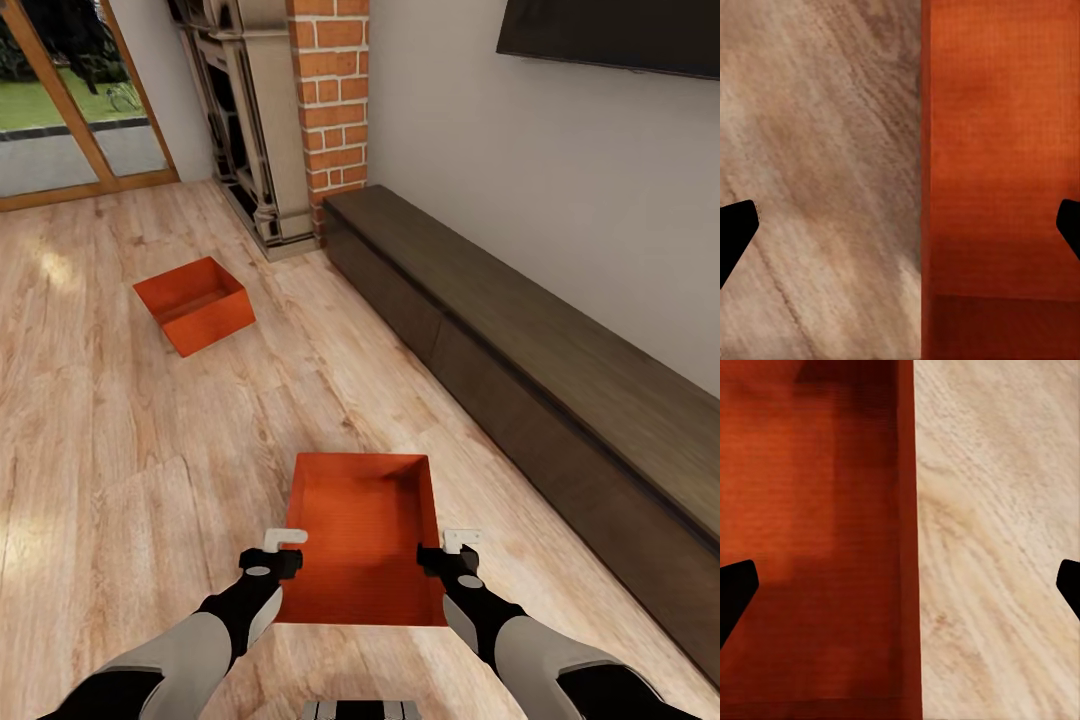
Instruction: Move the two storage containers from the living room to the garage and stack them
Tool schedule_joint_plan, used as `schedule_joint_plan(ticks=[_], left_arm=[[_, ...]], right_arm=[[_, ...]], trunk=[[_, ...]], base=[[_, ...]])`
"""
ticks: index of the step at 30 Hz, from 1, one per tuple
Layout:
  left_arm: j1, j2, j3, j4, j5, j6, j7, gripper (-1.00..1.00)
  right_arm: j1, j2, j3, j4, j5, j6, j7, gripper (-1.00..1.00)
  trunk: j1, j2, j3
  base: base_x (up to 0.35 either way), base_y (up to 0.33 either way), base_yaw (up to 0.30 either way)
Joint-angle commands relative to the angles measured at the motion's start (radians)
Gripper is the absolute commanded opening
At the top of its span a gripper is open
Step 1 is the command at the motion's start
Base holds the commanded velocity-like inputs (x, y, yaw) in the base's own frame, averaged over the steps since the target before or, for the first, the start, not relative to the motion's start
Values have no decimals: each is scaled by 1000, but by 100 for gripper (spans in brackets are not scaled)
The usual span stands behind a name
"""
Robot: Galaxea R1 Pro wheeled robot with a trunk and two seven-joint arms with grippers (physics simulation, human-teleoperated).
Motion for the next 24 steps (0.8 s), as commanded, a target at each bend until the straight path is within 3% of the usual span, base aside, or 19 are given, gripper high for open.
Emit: schedule_joint_plan(ticks=[1,12,24], left_arm=[[-1,0,2,1,-10,-1,7,100],[-1,0,2,1,-11,-1,20,100],[-1,0,2,1,-11,-1,21,100]], right_arm=[[-1,0,9,1,-8,-3,-4,100],[-1,0,8,2,-6,-3,-4,100],[-1,-1,7,2,-6,-3,-4,100]], trunk=[[4,-7,-4],[46,-84,-38],[46,-84,-38]], base=[[0,0,0],[0,0,0],[0,0,0]])
